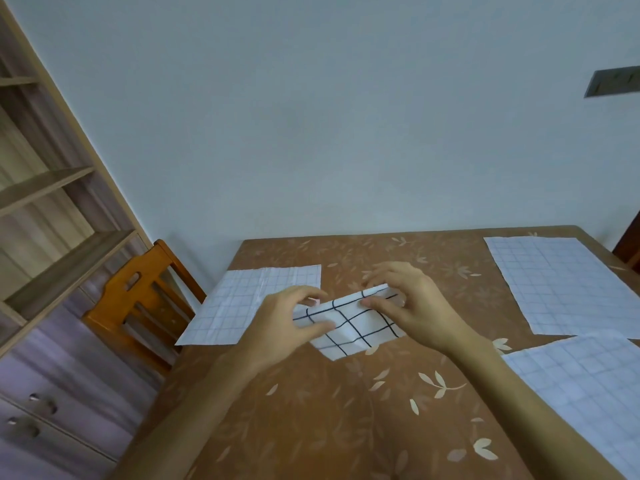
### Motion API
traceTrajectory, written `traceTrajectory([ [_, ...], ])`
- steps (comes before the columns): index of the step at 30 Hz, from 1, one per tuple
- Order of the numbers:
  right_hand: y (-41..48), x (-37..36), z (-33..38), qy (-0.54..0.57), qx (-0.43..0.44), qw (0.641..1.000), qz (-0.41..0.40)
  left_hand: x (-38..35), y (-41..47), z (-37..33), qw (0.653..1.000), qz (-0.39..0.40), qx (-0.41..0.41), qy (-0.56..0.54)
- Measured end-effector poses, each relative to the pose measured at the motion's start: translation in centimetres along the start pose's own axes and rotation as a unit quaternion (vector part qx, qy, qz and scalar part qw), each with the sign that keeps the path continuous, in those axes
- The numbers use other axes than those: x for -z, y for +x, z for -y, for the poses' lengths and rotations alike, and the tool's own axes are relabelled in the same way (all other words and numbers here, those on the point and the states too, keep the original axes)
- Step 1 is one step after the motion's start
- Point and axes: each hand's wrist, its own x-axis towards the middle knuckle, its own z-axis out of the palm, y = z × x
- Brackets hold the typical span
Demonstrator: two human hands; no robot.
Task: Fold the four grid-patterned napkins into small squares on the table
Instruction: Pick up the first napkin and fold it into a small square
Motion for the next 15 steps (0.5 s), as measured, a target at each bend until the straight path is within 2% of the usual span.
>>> traceTrajectory([
  [3,0.5,-0.1,1.9,0.018,0.042,0.999,-0.004,-1.4,0.3,-1.3,0.995,0.053,0.005,-0.079],
  [6,0.8,0.0,2.6,0.052,0.034,0.997,-0.051,-1.9,0.6,-2.0,0.985,0.026,0.031,-0.165],
  [9,0.4,0.8,2.1,0.17,-0.098,0.978,-0.073,-1.7,0.9,-2.2,0.962,-0.018,0.077,-0.26],
  [11,-0.2,1.1,1.9,0.255,-0.18,0.949,-0.036,-1.6,1.0,-2.5,0.94,-0.048,0.11,-0.32],
  [15,-1.2,0.0,2.3,0.352,-0.208,0.912,0.038,-1.8,1.2,-3.2,0.909,-0.061,0.145,-0.386],
])
